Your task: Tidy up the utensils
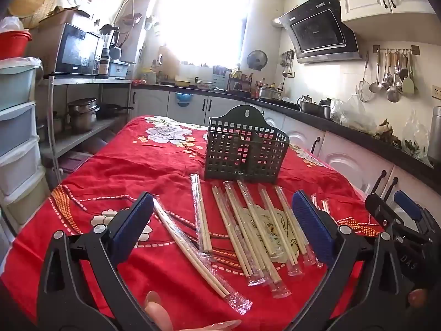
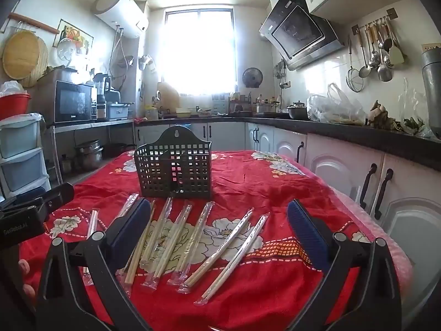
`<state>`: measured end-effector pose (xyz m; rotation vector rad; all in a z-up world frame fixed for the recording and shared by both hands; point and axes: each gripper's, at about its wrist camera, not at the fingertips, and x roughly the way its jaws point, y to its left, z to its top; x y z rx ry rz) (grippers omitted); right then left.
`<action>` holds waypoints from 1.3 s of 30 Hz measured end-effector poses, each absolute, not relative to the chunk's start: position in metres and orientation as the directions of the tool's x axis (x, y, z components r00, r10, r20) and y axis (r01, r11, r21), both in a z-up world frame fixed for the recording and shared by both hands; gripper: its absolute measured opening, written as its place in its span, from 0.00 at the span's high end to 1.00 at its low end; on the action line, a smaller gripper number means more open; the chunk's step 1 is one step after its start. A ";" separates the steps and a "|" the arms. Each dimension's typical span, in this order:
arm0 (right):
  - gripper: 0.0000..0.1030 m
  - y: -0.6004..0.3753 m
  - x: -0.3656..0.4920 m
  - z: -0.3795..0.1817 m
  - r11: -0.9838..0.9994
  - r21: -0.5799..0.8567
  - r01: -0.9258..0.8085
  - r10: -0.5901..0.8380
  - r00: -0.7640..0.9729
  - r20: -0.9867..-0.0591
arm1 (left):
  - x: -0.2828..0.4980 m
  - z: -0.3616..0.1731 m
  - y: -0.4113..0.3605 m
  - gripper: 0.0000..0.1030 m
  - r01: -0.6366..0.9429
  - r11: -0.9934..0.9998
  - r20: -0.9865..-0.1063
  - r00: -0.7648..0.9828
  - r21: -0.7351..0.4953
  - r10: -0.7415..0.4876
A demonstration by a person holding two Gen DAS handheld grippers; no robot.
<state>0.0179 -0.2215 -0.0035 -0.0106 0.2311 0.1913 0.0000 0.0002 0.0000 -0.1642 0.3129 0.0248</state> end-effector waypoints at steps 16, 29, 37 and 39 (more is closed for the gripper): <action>0.06 -0.225 0.006 -0.004 0.982 0.015 -0.188 0.187 0.962 -0.200 | 0.000 0.000 0.000 0.10 -0.052 0.986 -0.313 0.950 -0.158 0.000; 0.06 -0.225 0.006 -0.006 0.982 0.021 -0.186 0.187 0.962 -0.200 | 0.004 -0.001 0.000 0.10 -0.044 0.985 -0.314 0.949 -0.167 -0.011; 0.06 -0.225 0.006 -0.006 0.982 0.022 -0.186 0.186 0.962 -0.200 | 0.001 -0.006 0.004 0.10 -0.044 0.985 -0.315 0.949 -0.166 -0.011; 0.06 -0.225 0.006 -0.006 0.982 0.023 -0.186 0.187 0.962 -0.199 | 0.001 -0.006 0.003 0.10 -0.044 0.985 -0.314 0.949 -0.166 -0.010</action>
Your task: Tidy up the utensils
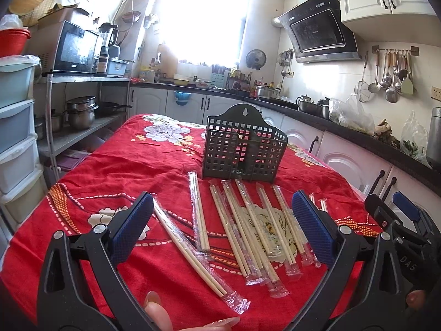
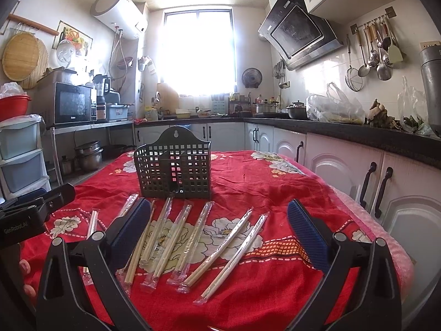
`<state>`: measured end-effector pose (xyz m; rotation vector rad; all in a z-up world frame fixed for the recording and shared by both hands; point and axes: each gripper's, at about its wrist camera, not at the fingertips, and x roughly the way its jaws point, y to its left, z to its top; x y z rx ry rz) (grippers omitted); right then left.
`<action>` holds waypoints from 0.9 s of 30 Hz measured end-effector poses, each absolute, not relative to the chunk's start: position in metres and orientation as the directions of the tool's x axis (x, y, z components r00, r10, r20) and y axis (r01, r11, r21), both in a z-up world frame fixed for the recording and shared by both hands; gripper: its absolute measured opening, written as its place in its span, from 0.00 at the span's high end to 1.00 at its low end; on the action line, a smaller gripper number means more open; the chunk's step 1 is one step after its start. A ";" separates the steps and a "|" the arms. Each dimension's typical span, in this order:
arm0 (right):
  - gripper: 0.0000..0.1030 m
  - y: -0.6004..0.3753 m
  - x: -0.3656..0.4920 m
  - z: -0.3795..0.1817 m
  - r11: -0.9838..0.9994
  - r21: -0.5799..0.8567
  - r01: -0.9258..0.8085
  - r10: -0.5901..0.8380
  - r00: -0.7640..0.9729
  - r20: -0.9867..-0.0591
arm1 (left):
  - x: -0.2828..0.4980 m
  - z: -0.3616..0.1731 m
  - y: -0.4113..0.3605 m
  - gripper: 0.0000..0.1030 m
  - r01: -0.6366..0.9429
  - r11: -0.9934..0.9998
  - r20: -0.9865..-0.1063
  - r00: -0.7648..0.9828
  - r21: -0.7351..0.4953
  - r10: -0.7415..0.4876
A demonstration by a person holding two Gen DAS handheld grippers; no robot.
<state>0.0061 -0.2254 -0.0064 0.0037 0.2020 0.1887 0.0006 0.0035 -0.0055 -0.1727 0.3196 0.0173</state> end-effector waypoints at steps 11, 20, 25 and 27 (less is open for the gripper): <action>0.06 -0.227 0.006 -0.007 0.983 0.024 -0.184 0.185 0.962 -0.198 | 0.001 -0.005 0.002 0.10 -0.044 0.985 -0.314 0.949 -0.165 -0.011; 0.06 -0.227 0.006 -0.007 0.981 0.024 -0.193 0.194 0.960 -0.202 | 0.001 -0.004 -0.001 0.10 -0.039 0.984 -0.324 0.946 -0.173 -0.019; 0.06 -0.223 0.011 -0.006 0.976 0.014 -0.218 0.216 0.951 -0.223 | 0.005 -0.005 0.006 0.10 -0.033 0.980 -0.342 0.939 -0.198 -0.037; 0.06 -0.220 0.013 -0.005 0.972 0.010 -0.236 0.231 0.944 -0.236 | 0.008 -0.006 0.012 0.10 -0.034 0.975 -0.353 0.934 -0.218 -0.047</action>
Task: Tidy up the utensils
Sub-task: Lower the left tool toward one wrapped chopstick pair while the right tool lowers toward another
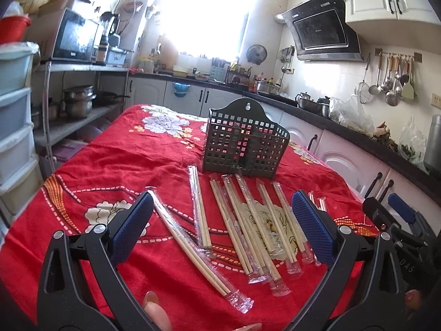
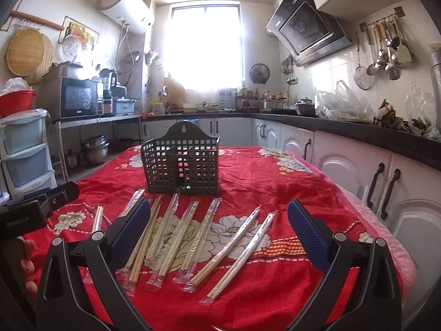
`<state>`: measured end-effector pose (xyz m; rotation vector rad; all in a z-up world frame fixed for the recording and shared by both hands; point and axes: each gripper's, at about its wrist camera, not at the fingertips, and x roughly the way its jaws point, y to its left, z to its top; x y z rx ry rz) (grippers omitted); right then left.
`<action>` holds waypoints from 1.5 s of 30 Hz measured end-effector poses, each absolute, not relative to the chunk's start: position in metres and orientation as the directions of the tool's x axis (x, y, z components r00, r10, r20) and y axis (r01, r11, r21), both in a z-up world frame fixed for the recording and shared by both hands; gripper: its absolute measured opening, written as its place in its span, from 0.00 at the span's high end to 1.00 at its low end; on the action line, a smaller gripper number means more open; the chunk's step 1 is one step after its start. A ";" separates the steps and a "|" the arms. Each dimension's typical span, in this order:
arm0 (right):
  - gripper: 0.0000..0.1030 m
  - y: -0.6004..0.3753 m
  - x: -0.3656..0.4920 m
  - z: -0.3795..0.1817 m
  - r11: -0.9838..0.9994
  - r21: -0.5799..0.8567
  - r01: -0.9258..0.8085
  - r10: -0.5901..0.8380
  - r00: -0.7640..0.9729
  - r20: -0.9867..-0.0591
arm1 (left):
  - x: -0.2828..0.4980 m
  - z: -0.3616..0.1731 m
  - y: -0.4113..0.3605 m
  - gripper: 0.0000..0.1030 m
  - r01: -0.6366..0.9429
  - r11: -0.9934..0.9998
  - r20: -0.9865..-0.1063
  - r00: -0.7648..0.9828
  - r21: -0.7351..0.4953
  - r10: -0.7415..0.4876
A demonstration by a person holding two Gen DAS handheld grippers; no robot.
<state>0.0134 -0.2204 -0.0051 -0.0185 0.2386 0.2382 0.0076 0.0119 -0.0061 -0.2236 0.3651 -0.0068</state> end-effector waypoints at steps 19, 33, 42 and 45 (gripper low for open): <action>0.06 -0.178 0.059 0.012 0.932 -0.040 -0.360 0.328 0.885 -0.331 | 0.042 0.007 0.045 0.10 -0.006 0.972 -0.435 0.895 -0.234 -0.099; 0.06 -0.164 0.098 0.019 0.922 -0.059 -0.382 0.330 0.858 -0.394 | 0.095 0.015 0.065 0.10 -0.041 0.978 -0.519 0.852 -0.203 -0.072; 0.06 -0.173 0.139 0.018 0.942 -0.041 -0.333 0.276 0.840 -0.467 | 0.140 0.011 0.065 0.10 -0.019 0.985 -0.590 0.803 -0.169 -0.086; 0.06 -0.176 0.155 0.017 0.949 -0.046 -0.313 0.250 0.830 -0.499 | 0.160 0.005 0.065 0.10 -0.014 0.988 -0.628 0.773 -0.156 -0.088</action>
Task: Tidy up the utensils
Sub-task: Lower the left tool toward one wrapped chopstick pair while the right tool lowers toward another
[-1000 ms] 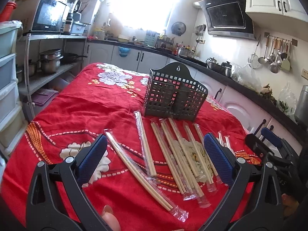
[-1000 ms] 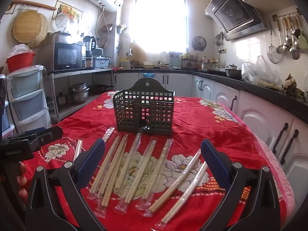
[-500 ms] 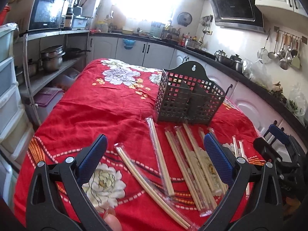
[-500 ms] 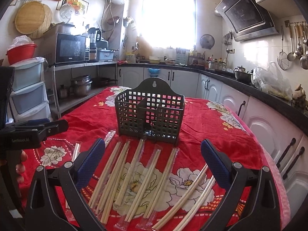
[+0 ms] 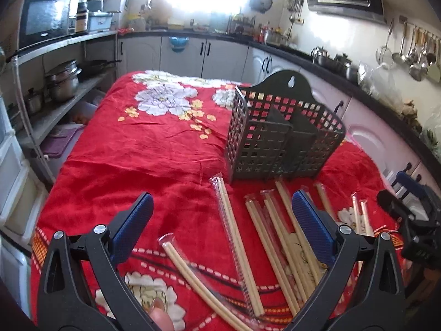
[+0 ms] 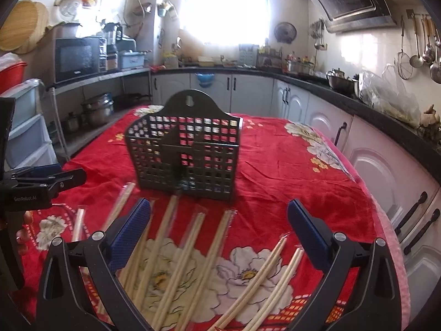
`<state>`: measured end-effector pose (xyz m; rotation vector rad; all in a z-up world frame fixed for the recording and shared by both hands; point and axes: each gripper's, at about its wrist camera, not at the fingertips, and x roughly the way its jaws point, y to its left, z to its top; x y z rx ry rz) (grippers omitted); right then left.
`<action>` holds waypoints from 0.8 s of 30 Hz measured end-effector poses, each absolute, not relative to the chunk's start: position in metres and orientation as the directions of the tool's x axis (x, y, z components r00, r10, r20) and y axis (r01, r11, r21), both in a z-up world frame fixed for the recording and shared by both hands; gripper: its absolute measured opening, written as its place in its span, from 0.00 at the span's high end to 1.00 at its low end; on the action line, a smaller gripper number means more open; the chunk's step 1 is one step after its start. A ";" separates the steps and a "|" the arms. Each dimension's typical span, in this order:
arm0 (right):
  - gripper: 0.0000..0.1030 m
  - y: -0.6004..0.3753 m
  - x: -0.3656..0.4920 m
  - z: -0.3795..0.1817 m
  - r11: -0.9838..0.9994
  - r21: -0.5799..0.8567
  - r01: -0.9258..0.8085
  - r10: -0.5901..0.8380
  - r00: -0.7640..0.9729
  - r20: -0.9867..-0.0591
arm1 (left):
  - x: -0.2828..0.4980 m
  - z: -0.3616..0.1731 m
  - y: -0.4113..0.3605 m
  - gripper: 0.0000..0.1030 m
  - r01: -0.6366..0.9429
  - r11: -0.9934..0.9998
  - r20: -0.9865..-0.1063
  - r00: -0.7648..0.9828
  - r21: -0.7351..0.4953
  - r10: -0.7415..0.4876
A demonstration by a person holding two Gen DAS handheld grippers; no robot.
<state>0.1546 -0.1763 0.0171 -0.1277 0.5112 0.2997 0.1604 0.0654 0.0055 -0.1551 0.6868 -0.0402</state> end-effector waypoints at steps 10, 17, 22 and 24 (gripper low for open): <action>0.06 -0.186 0.208 0.000 0.955 0.009 -0.298 0.236 0.737 -0.634 | 0.210 -0.020 0.072 0.21 -0.013 0.980 -0.731 0.668 -0.197 -0.138; 0.07 -0.180 0.232 -0.014 0.949 0.054 -0.310 0.257 0.663 -0.703 | 0.233 -0.042 0.079 0.36 -0.024 0.964 -0.782 0.591 -0.263 -0.199; 0.18 -0.178 0.243 -0.023 0.947 0.090 -0.308 0.273 0.628 -0.729 | 0.246 -0.051 0.079 0.49 -0.017 0.952 -0.795 0.555 -0.306 -0.246; 0.21 -0.177 0.248 -0.026 0.947 0.097 -0.306 0.274 0.614 -0.740 | 0.250 -0.053 0.079 0.55 -0.021 0.950 -0.801 0.544 -0.313 -0.252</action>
